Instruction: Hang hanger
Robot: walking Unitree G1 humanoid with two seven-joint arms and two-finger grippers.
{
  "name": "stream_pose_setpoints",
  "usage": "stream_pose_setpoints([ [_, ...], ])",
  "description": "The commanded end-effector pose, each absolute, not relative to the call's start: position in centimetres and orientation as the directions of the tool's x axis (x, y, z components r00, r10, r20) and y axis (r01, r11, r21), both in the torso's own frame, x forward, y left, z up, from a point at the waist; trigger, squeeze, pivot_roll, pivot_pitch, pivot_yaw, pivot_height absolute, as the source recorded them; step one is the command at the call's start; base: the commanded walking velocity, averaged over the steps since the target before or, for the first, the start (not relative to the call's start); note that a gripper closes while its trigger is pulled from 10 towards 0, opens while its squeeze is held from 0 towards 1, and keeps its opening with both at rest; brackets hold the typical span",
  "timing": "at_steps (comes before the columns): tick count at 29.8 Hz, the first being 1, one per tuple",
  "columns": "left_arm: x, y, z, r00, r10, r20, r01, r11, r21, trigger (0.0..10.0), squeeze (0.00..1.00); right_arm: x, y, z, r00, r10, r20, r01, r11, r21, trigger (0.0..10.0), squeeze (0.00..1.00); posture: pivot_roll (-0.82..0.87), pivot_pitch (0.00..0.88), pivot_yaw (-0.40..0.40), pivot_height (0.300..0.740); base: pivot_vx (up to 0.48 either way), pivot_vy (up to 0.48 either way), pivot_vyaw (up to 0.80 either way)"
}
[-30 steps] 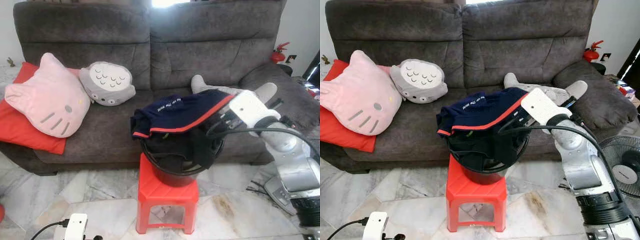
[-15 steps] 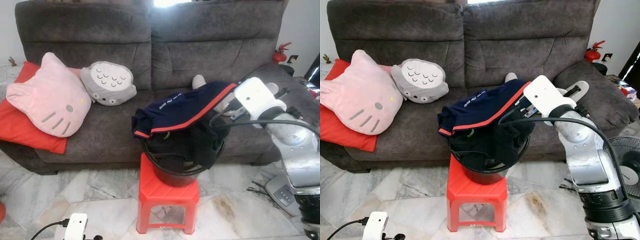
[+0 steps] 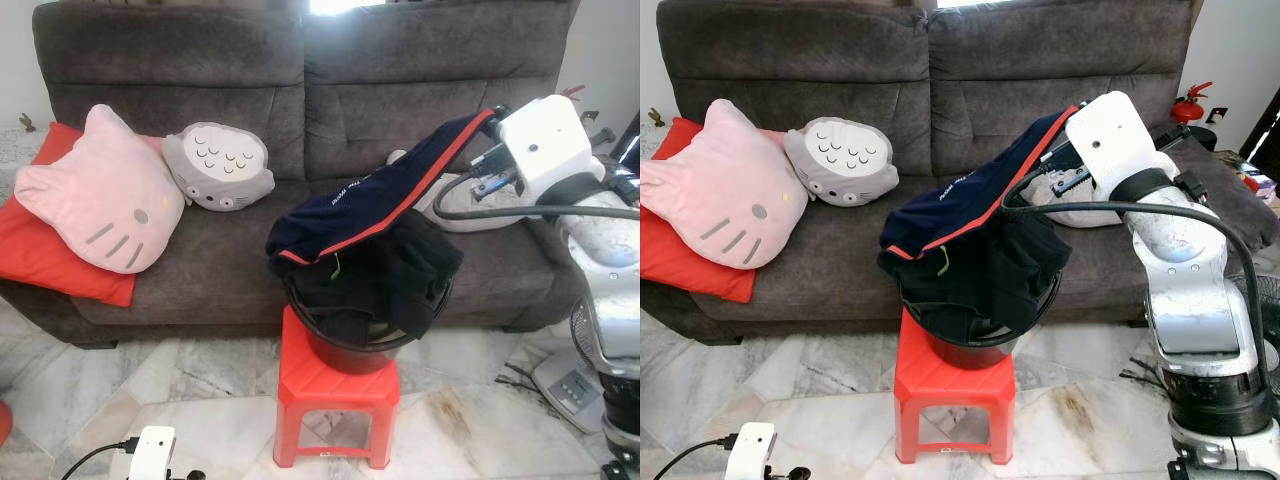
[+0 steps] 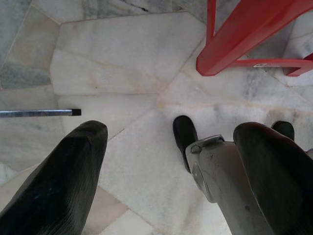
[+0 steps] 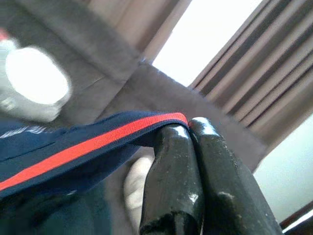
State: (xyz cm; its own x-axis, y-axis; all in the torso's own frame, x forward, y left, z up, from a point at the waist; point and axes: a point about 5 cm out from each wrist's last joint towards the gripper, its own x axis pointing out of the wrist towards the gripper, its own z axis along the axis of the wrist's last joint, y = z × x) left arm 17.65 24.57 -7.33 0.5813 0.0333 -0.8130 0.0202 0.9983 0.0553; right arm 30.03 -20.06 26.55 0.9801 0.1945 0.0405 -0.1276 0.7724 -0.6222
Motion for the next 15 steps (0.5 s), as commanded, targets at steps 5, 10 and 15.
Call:
stream_pose_setpoints([
  [5,17.4,24.9,-7.4,0.568,0.039,-0.822,0.039,0.996,0.075,10.0,0.00,28.5,-20.6,21.9,0.952,0.186,-0.245,-0.298,0.749,-0.591,10.0,0.00,-0.25,0.000,0.010,0.740,0.000,0.000,0.00],
  [10,17.4,24.9,-7.4,0.567,0.035,-0.823,0.044,0.996,0.073,10.0,0.00,28.5,-21.8,20.8,0.960,0.107,-0.260,-0.245,0.774,-0.584,10.0,0.00,-0.25,0.000,0.012,0.740,0.000,0.000,0.00],
  [15,17.5,24.9,-7.3,0.567,0.032,-0.823,0.045,0.996,0.070,10.0,0.00,28.4,-22.4,20.7,0.965,0.042,-0.257,-0.188,0.795,-0.576,10.0,0.00,-0.24,0.000,0.012,0.740,0.000,0.000,0.00],
])
